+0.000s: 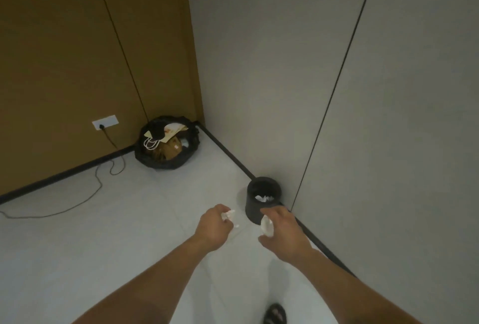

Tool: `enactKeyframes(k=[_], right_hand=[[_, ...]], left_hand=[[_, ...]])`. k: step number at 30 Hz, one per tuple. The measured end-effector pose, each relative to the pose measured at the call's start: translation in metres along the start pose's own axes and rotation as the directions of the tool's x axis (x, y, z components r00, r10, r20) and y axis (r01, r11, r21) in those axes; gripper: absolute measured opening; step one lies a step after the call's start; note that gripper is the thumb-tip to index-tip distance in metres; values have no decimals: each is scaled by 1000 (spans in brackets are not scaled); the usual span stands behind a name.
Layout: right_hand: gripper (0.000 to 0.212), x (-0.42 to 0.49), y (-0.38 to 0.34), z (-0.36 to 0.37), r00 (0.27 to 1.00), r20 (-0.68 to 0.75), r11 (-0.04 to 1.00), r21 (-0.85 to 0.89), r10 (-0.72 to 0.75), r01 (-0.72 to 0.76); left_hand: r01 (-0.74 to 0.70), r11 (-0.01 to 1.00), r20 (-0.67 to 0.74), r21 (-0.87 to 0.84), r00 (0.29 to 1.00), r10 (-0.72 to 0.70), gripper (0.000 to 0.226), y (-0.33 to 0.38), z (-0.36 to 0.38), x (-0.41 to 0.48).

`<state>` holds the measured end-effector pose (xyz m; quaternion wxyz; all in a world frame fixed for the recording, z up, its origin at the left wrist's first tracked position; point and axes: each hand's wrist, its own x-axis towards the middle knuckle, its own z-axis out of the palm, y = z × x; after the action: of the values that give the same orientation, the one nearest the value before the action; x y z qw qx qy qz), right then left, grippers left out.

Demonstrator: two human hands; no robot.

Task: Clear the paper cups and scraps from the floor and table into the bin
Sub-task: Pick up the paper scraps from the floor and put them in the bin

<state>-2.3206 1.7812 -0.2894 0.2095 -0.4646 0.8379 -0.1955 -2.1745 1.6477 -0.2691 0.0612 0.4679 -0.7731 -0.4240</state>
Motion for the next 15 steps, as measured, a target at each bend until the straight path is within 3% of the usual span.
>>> enactKeyframes(k=[8, 15], right_hand=[[72, 174, 41, -45, 999, 14, 998, 46, 30, -31], [71, 279, 76, -88, 995, -33, 993, 75, 93, -90]], left_hand=[[16, 997, 35, 69, 999, -18, 27, 73, 8, 163], [-58, 991, 105, 117, 993, 46, 28, 128, 15, 282]])
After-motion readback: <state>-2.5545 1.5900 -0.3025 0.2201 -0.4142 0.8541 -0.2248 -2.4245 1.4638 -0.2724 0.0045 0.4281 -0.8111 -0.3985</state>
